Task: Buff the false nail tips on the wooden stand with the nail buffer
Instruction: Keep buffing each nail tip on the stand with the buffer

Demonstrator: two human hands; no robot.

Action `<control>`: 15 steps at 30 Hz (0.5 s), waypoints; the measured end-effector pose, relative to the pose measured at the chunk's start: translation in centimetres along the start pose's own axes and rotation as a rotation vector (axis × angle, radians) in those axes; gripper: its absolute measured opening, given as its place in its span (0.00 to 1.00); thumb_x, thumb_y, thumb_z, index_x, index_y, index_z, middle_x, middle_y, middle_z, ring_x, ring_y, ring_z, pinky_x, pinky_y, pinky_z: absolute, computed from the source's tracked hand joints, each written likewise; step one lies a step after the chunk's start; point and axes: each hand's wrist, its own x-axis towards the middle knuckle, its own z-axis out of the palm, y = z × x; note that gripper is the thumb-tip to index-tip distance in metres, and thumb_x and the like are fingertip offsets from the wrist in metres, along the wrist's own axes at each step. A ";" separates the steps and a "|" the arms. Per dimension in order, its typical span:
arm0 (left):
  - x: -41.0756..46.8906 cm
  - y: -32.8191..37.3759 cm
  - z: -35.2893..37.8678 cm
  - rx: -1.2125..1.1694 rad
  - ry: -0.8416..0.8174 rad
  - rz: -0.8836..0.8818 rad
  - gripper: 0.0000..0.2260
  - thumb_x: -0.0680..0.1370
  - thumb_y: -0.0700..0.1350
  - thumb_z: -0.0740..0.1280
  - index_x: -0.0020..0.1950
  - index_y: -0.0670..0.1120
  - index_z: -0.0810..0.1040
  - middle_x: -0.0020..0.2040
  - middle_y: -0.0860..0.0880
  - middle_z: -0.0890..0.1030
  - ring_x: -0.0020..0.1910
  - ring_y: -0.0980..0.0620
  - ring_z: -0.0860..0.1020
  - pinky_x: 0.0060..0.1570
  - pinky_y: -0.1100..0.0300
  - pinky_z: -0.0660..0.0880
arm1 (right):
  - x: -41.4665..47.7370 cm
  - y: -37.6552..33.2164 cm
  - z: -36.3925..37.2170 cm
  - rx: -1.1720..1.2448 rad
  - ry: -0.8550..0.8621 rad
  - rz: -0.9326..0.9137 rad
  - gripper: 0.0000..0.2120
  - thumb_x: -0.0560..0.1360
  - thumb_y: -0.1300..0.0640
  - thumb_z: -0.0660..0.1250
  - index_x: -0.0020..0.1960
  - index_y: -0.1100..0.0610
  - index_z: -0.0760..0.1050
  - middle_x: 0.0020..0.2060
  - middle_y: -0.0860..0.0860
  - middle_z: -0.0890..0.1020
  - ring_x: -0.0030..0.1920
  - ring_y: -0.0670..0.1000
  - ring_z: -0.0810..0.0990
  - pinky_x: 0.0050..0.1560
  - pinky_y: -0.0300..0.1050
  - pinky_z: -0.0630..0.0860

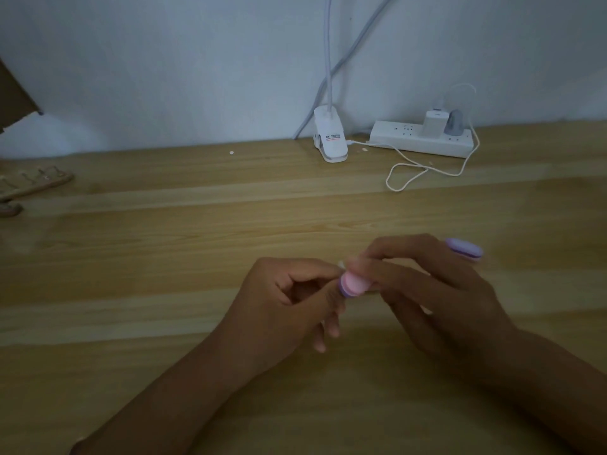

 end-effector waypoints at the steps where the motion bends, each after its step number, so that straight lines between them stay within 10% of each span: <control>1: 0.0 -0.1 0.0 0.035 0.026 0.011 0.06 0.76 0.42 0.69 0.43 0.40 0.84 0.31 0.45 0.80 0.25 0.51 0.79 0.23 0.61 0.75 | 0.1 0.3 0.0 -0.003 -0.025 0.012 0.13 0.79 0.69 0.64 0.62 0.60 0.78 0.54 0.53 0.79 0.55 0.48 0.79 0.60 0.36 0.71; 15: 0.1 -0.1 0.2 0.004 0.081 -0.031 0.07 0.74 0.42 0.69 0.48 0.42 0.85 0.35 0.45 0.83 0.30 0.48 0.82 0.25 0.58 0.78 | 0.1 -0.2 -0.1 0.072 -0.083 0.094 0.14 0.78 0.69 0.67 0.59 0.57 0.82 0.54 0.52 0.81 0.55 0.45 0.80 0.59 0.33 0.71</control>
